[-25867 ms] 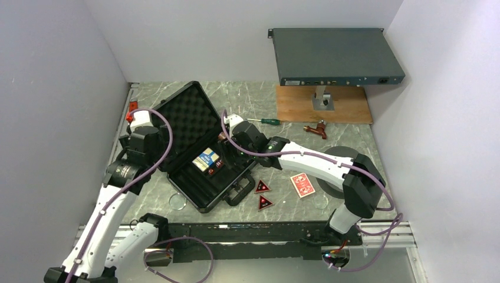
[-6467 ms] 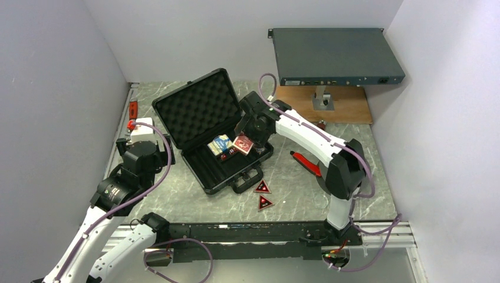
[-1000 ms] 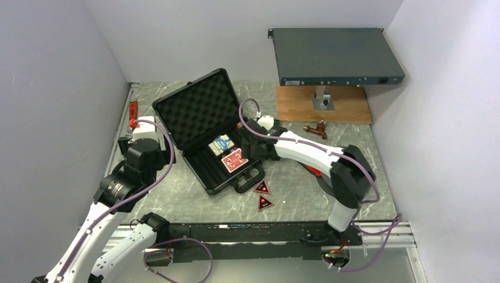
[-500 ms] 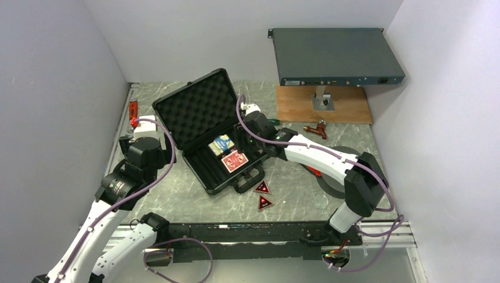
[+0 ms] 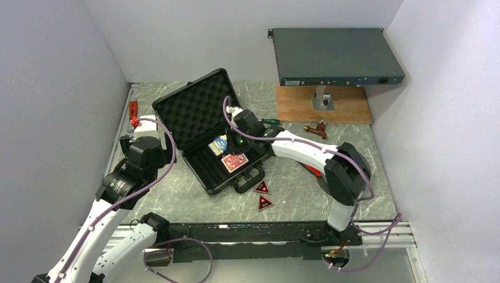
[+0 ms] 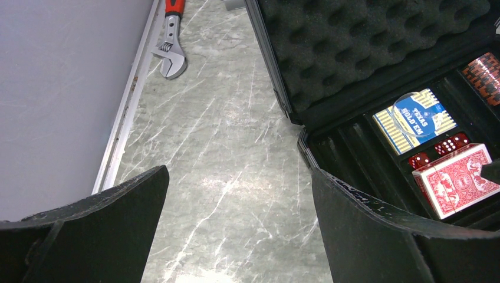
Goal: Pack up texas hold em set
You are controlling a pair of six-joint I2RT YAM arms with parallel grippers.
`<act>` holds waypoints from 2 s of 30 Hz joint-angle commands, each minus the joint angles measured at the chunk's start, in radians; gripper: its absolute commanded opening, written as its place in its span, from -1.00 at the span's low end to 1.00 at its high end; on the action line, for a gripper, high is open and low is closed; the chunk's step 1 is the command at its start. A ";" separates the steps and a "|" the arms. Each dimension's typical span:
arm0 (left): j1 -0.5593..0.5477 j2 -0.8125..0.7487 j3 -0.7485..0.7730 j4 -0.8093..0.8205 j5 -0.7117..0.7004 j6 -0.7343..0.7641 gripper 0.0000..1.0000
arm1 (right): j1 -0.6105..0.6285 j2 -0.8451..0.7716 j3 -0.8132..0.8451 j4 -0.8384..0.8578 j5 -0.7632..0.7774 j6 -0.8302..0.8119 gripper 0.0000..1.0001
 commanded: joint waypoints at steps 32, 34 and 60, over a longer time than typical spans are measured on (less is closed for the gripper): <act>0.016 -0.002 0.009 0.024 0.017 0.004 0.94 | -0.001 0.240 0.173 -0.030 0.020 -0.031 -0.62; 0.016 0.000 0.009 0.023 0.017 0.007 0.94 | -0.001 0.241 0.161 -0.029 0.023 -0.033 -0.62; 0.018 0.010 0.012 0.021 0.018 0.003 0.93 | -0.001 0.197 0.013 0.018 0.033 -0.010 -0.59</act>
